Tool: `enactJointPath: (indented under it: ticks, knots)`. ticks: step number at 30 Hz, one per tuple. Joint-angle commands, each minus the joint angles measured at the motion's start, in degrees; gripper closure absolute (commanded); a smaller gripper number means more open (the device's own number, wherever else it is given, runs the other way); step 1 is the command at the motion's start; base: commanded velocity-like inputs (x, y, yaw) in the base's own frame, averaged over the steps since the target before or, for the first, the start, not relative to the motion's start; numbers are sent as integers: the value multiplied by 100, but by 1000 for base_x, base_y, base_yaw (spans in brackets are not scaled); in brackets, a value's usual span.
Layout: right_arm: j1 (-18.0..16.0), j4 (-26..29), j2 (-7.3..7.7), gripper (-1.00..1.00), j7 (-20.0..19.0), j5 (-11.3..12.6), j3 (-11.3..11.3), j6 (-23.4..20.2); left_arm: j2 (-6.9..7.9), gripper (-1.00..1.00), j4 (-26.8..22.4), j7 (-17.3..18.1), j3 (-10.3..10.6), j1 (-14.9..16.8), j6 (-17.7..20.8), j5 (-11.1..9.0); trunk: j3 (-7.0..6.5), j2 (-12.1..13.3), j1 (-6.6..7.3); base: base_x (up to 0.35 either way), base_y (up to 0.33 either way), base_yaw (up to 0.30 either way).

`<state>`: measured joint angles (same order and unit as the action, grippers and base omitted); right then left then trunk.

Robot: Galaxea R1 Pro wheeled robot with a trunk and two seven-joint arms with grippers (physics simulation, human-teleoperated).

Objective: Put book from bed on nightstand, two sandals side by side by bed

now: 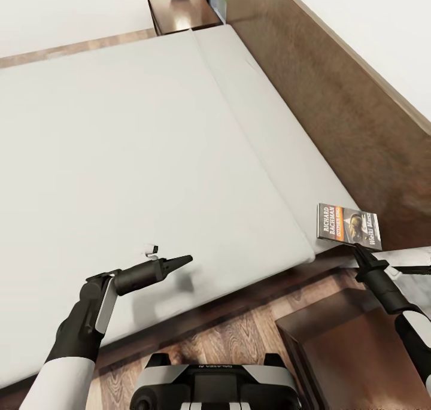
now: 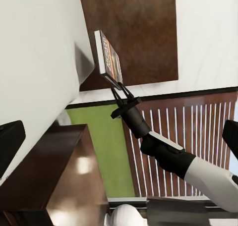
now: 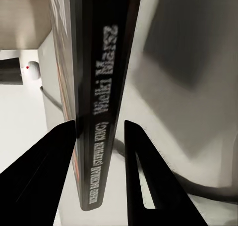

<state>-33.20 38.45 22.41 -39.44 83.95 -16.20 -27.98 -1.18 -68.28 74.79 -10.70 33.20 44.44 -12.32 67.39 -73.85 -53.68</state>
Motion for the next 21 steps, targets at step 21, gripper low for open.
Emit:
enactJointPath:
  ticks: [21]
  knots:
    - [-2,3,0,100,7,34,-6,-48,-5,-100,-1,20,-9,2,55,2,-375,842,462,0,0,0]
